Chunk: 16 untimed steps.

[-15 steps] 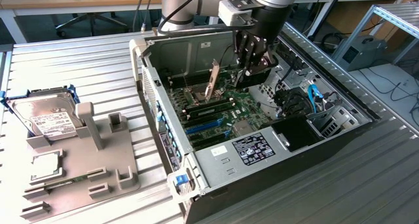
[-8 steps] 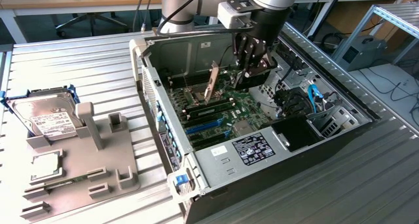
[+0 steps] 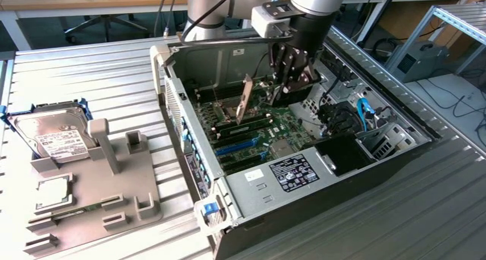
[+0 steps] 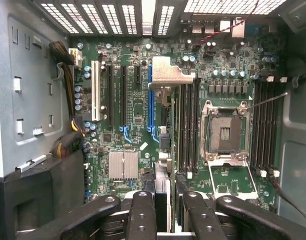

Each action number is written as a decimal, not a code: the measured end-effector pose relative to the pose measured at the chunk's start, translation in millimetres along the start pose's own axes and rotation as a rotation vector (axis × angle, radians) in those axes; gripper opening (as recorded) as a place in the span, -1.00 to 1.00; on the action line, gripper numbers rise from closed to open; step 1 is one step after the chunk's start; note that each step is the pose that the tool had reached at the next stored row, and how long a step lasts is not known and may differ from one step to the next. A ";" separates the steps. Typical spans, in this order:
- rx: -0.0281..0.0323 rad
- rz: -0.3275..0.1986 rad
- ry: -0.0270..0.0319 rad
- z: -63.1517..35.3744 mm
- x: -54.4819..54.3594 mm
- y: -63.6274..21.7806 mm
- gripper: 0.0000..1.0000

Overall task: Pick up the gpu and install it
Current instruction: 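Insert the gpu into the slot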

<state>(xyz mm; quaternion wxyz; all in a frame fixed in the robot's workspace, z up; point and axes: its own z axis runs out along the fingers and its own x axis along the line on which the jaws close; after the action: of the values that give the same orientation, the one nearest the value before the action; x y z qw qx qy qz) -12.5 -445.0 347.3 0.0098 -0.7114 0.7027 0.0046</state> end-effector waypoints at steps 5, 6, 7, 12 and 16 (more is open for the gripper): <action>0.0000 0.000 0.0000 1.9 1.2 0.8 -0.47; -0.0001 -0.001 0.0001 2.2 1.4 1.0 -0.47; 0.0000 -0.001 0.0001 2.9 1.7 1.1 -0.47; 0.0000 -0.001 0.0001 5.6 2.6 1.8 -0.47; 0.0000 -0.001 0.0000 7.0 2.8 2.0 -0.47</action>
<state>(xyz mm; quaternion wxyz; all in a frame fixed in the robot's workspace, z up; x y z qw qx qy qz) -14.4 -447.7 340.3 0.0098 -0.7117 0.7024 0.0046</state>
